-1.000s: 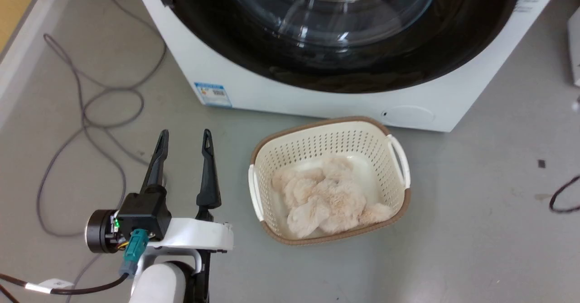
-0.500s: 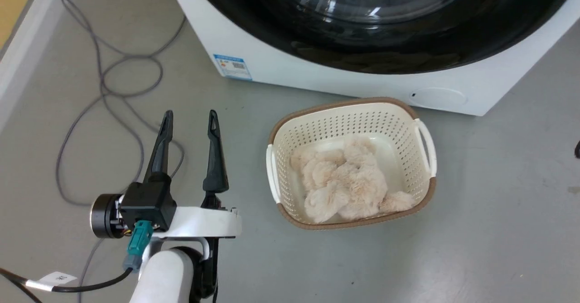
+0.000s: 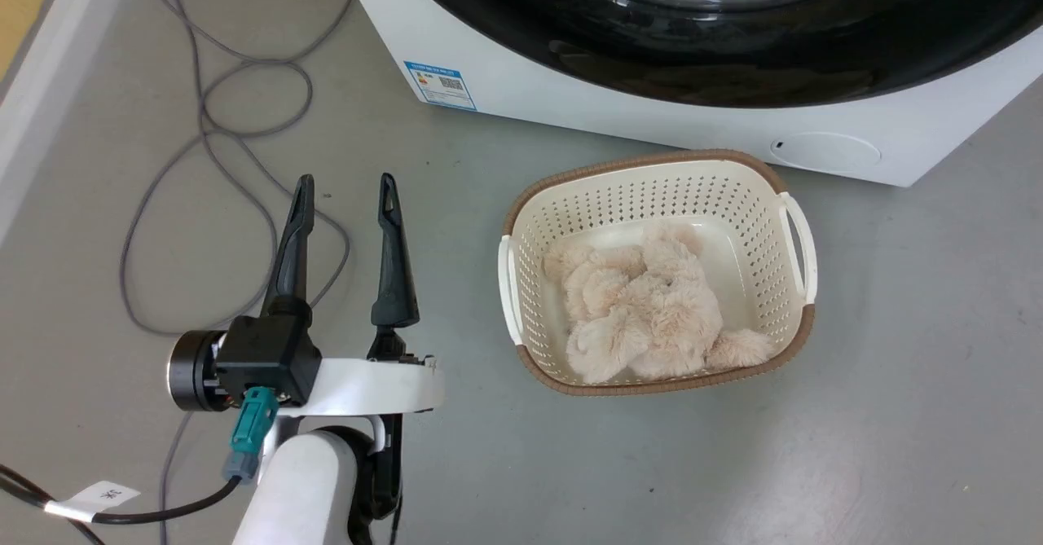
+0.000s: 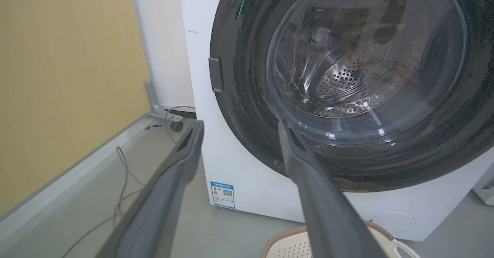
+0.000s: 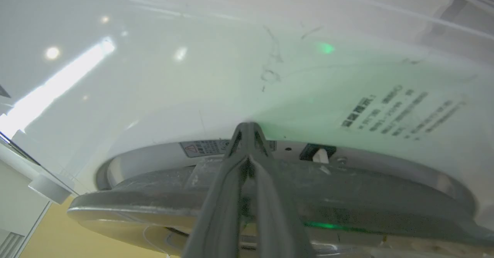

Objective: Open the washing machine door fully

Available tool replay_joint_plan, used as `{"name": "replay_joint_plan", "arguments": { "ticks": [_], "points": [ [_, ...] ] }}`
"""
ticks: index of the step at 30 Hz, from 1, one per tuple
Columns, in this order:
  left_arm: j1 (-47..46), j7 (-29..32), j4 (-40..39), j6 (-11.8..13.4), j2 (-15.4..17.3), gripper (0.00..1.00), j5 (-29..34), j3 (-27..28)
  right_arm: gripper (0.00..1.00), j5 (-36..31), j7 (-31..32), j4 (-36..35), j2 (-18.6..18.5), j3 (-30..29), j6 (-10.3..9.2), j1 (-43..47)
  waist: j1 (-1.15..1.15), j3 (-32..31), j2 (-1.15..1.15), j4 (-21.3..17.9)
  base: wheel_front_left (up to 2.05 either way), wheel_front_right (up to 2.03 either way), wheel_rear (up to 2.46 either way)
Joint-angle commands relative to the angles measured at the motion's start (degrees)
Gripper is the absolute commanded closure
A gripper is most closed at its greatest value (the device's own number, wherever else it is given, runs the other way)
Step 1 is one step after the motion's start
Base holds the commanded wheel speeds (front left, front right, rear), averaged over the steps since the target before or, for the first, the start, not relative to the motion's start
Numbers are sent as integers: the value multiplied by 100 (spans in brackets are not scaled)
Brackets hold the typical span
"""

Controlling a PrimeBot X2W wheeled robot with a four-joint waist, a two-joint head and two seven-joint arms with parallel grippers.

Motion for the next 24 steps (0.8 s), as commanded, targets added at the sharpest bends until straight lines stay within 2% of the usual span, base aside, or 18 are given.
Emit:
{"name": "replay_joint_plan", "arguments": {
  "ticks": [1,15,24],
  "points": [
    [-75,-32,-5,24,7,0,-5,10,100,53,218,-32,134,131,-45,-179,0,-29,0,-12,0,0,0],
    [-6,-32,51,-22,7,0,79,71,100,-26,1155,-467,258,533,-45,412,0,-247,0,-183,0,0,0],
    [125,-32,123,-84,7,0,139,188,100,-16,1660,-1093,317,739,-45,1053,0,-532,0,-331,0,0,0]
  ]
}}
